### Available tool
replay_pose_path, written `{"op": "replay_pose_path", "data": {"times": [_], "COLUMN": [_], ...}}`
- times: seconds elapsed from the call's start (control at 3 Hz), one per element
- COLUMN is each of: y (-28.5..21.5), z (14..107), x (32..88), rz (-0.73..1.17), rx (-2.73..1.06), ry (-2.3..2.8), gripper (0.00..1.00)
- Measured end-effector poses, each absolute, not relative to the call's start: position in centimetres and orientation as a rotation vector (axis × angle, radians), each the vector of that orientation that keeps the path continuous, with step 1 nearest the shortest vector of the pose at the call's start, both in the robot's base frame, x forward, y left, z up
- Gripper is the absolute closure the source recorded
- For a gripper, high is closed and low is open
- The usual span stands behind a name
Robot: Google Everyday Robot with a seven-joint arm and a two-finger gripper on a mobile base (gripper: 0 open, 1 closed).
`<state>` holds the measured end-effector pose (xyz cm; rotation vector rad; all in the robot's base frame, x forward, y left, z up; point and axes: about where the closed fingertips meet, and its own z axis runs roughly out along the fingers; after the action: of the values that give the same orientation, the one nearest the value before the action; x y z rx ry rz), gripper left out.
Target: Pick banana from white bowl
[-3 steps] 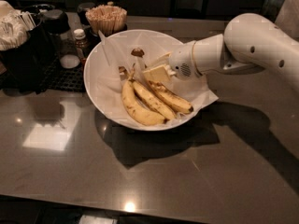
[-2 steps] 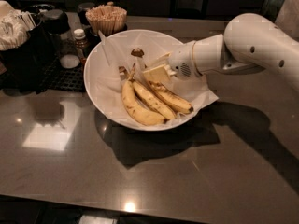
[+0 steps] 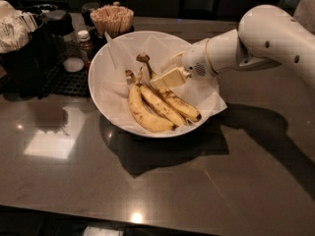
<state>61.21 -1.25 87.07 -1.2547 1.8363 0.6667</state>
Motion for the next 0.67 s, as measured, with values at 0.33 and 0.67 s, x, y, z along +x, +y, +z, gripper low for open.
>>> {"op": "replay_pose_path", "data": {"times": [0.33, 0.67], "y": [-1.98, -2.17], "z": [86.85, 86.72], "x": [61.92, 62.24], "rz": [0.641, 0.621], "rx": [-1.316, -1.36], "ry": [1.855, 1.863], "gripper": [0.37, 0.38]}}
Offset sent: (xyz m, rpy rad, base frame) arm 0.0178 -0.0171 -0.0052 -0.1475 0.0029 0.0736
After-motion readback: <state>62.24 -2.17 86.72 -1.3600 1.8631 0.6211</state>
